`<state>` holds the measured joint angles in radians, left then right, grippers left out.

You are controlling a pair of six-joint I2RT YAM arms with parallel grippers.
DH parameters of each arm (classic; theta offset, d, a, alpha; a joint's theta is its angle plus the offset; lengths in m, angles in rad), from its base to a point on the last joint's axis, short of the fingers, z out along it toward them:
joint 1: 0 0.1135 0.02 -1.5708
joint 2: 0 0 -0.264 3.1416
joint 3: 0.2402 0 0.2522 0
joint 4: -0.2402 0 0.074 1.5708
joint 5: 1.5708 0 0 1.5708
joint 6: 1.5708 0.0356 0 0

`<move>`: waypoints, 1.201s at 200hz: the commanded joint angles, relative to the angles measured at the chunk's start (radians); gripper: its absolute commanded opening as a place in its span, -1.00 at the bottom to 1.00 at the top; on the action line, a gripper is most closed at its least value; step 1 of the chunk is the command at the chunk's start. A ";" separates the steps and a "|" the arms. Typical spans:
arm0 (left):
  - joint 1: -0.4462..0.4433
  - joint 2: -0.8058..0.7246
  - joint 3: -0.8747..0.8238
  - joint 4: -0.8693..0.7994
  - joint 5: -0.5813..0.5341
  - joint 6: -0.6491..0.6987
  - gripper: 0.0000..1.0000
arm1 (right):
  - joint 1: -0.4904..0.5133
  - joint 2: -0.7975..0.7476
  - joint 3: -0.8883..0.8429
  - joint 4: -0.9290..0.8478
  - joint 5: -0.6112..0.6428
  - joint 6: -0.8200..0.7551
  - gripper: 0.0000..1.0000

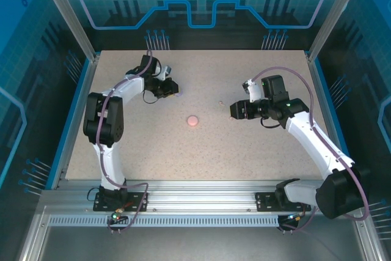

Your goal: Insert wireless bluetooth earbuds into charging case

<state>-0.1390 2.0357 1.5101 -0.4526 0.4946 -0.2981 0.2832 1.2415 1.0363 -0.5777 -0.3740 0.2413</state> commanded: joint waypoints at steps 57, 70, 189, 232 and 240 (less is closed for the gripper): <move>0.016 0.117 0.073 -0.143 -0.011 0.042 -0.74 | 0.006 0.004 0.024 -0.039 -0.001 -0.022 0.14; 0.018 0.128 0.076 -0.154 -0.034 0.043 -0.69 | 0.007 0.002 0.024 -0.041 0.002 -0.022 0.14; 0.019 0.074 0.021 -0.174 -0.219 0.043 0.06 | 0.006 0.009 0.016 -0.045 0.010 -0.031 0.16; 0.020 -0.022 0.006 -0.172 -0.312 0.037 0.08 | 0.006 0.037 0.014 -0.043 -0.012 -0.039 0.17; 0.019 -0.041 0.003 -0.173 -0.322 0.041 0.08 | 0.006 0.046 0.017 -0.045 -0.016 -0.040 0.17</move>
<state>-0.1314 2.0953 1.5284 -0.6010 0.2481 -0.2619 0.2832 1.2629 1.0363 -0.6056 -0.3691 0.2230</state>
